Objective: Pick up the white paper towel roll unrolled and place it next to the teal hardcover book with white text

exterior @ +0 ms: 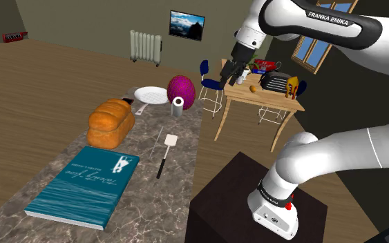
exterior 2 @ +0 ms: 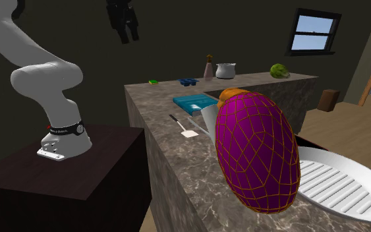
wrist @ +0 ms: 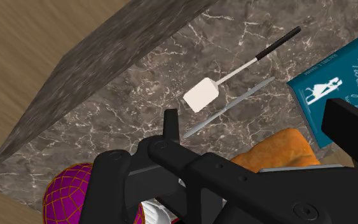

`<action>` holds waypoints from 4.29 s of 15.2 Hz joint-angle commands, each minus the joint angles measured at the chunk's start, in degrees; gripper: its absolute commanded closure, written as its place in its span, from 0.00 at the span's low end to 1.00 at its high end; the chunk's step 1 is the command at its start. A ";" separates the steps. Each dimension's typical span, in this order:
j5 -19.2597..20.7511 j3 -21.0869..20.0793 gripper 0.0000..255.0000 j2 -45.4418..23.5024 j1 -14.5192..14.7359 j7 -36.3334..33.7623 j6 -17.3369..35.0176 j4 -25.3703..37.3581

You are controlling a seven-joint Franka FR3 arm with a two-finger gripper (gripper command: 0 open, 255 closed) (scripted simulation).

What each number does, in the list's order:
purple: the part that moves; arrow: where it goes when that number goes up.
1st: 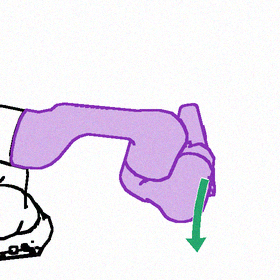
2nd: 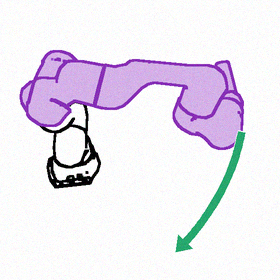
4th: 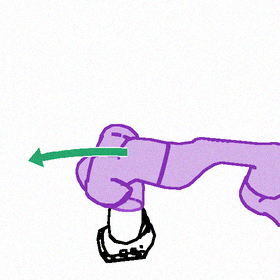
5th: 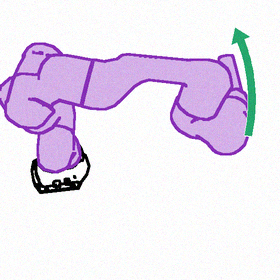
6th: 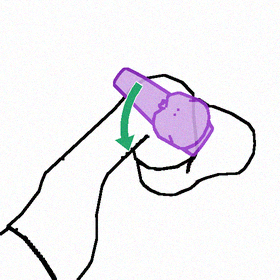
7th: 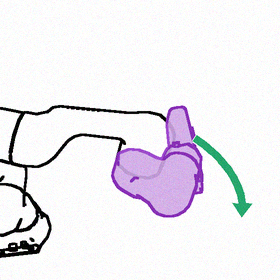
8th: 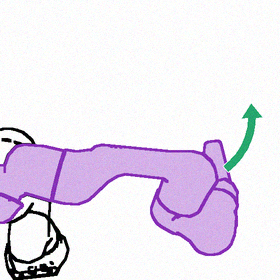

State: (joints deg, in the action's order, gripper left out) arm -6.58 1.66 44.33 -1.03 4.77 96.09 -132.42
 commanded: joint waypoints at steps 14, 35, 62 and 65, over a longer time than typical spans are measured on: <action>-2.13 -8.33 0.00 -22.46 -6.49 -25.12 23.06 2.36; 5.10 -9.64 0.00 -53.03 -10.95 -52.88 41.75 15.63; 4.78 -9.68 1.00 -50.41 -11.04 -52.84 35.68 19.10; 4.69 -9.68 1.00 -49.63 -11.07 -52.84 33.51 20.50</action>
State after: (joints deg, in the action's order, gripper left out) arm -1.84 -8.04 -5.67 -12.05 -48.13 130.37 -112.31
